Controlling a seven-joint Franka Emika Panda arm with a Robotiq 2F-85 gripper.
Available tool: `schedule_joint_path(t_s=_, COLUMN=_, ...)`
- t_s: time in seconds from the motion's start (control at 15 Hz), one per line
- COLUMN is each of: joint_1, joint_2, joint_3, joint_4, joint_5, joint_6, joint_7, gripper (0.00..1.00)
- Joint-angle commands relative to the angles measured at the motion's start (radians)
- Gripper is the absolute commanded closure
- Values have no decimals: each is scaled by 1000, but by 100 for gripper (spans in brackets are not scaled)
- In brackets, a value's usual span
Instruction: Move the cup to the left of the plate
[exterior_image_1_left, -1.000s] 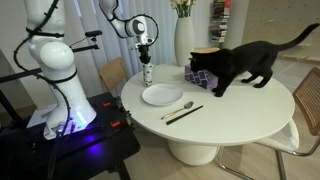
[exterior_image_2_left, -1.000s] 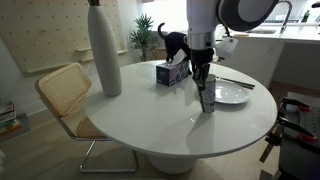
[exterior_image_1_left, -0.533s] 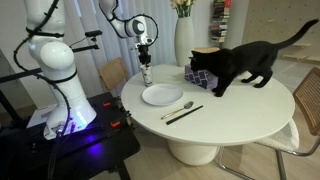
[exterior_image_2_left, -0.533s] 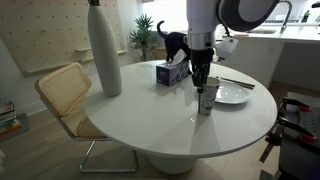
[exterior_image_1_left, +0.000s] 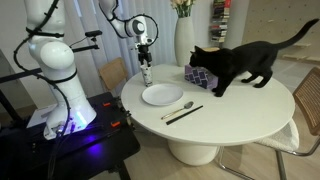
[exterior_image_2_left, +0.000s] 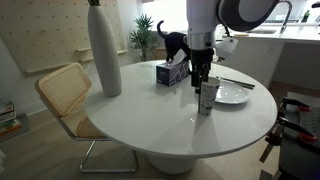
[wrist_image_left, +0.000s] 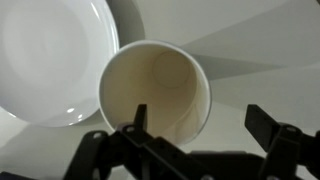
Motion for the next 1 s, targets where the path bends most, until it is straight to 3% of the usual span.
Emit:
schedule_joint_path(t_s=0.0, joint_1=2, joint_2=-13, joint_3=-2, joint_4=7, joint_5=20, joint_6=-28, joint_7=1, gripper=0)
schedule_joint_path(t_s=0.93, joint_1=-17, joint_2=-264, joint_3=19, joint_4=-6, joint_5=6, joint_6=-139, joint_7=66, gripper=0)
